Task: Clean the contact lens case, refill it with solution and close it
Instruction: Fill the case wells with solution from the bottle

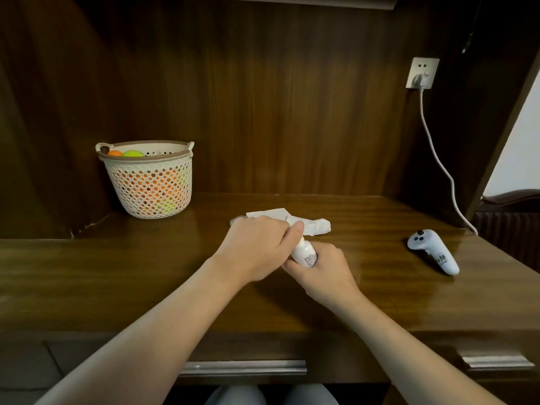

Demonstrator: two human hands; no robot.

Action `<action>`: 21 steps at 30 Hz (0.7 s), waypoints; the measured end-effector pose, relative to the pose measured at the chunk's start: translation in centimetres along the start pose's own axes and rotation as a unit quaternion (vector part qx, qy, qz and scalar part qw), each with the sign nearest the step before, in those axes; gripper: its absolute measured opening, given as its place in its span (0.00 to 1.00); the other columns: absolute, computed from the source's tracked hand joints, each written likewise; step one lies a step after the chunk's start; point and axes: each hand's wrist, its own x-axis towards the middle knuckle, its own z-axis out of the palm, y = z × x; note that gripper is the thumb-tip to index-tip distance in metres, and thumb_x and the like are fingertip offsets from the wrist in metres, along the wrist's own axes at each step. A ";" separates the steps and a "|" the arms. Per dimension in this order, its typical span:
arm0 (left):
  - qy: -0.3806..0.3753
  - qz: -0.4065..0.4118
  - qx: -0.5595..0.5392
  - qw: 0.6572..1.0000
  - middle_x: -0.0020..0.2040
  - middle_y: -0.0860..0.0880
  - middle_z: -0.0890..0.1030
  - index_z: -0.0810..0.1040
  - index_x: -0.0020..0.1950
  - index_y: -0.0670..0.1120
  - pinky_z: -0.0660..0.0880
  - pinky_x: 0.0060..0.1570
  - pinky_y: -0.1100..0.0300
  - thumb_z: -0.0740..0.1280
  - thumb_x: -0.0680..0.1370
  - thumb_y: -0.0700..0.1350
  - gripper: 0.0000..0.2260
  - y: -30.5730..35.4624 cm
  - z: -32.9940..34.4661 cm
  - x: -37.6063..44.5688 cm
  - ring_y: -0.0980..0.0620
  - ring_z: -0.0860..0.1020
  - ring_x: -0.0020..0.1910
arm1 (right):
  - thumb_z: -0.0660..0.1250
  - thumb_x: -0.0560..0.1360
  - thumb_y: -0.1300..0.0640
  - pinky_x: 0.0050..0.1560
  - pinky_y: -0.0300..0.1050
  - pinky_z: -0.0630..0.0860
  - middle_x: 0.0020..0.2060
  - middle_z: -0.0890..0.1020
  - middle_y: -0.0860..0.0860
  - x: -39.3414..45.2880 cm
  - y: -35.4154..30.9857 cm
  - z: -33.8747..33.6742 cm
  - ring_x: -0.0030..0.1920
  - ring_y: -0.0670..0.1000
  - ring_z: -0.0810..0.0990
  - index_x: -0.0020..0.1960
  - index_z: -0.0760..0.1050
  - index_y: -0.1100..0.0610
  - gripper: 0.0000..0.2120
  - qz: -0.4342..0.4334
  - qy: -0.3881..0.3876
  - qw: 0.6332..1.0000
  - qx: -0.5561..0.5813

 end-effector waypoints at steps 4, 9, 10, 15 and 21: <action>0.008 0.018 0.017 1.000 0.40 0.51 0.83 0.81 0.47 0.50 0.81 0.48 0.46 0.45 0.89 0.56 0.27 0.0 -0.3 -0.2 0.52 0.80 0.39 | 0.78 0.74 0.47 0.28 0.28 0.72 0.34 0.83 0.32 0.2 0.1 0.2 0.38 0.37 0.83 0.38 0.78 0.45 0.11 -0.004 0.017 1.000 -0.022; 0.010 0.032 -0.011 0.999 0.45 0.52 0.84 0.84 0.54 0.51 0.79 0.47 0.54 0.46 0.89 0.58 0.28 -0.5 -0.2 -0.1 0.54 0.80 0.42 | 0.77 0.73 0.47 0.27 0.31 0.73 0.36 0.82 0.32 0.2 -0.2 0.1 0.40 0.39 0.83 0.38 0.77 0.45 0.10 -0.011 0.031 0.999 -0.036; 0.011 0.036 -0.007 0.999 0.45 0.52 0.84 0.84 0.56 0.50 0.78 0.46 0.54 0.47 0.89 0.57 0.26 -0.7 -0.1 0.0 0.55 0.80 0.42 | 0.77 0.73 0.47 0.27 0.31 0.73 0.36 0.82 0.33 0.2 -0.3 0.0 0.40 0.40 0.82 0.38 0.77 0.45 0.10 -0.013 0.032 0.999 -0.037; 0.036 -0.028 -0.061 0.997 0.32 0.53 0.70 0.68 0.42 0.42 0.69 0.41 0.51 0.47 0.89 0.57 0.25 -1.6 0.5 0.6 0.47 0.73 0.37 | 0.78 0.74 0.48 0.27 0.28 0.70 0.39 0.80 0.26 0.2 -0.4 0.1 0.44 0.33 0.81 0.40 0.75 0.43 0.12 -0.007 0.020 0.998 -0.051; -0.012 -0.098 -0.379 0.920 0.29 0.59 0.73 0.70 0.31 0.52 0.71 0.41 0.62 0.52 0.88 0.61 0.28 -1.9 1.1 0.7 0.60 0.75 0.33 | 0.79 0.74 0.46 0.29 0.30 0.75 0.36 0.84 0.36 1.4 -0.9 -0.3 0.37 0.40 0.83 0.44 0.80 0.45 0.09 0.022 -0.016 1.000 0.009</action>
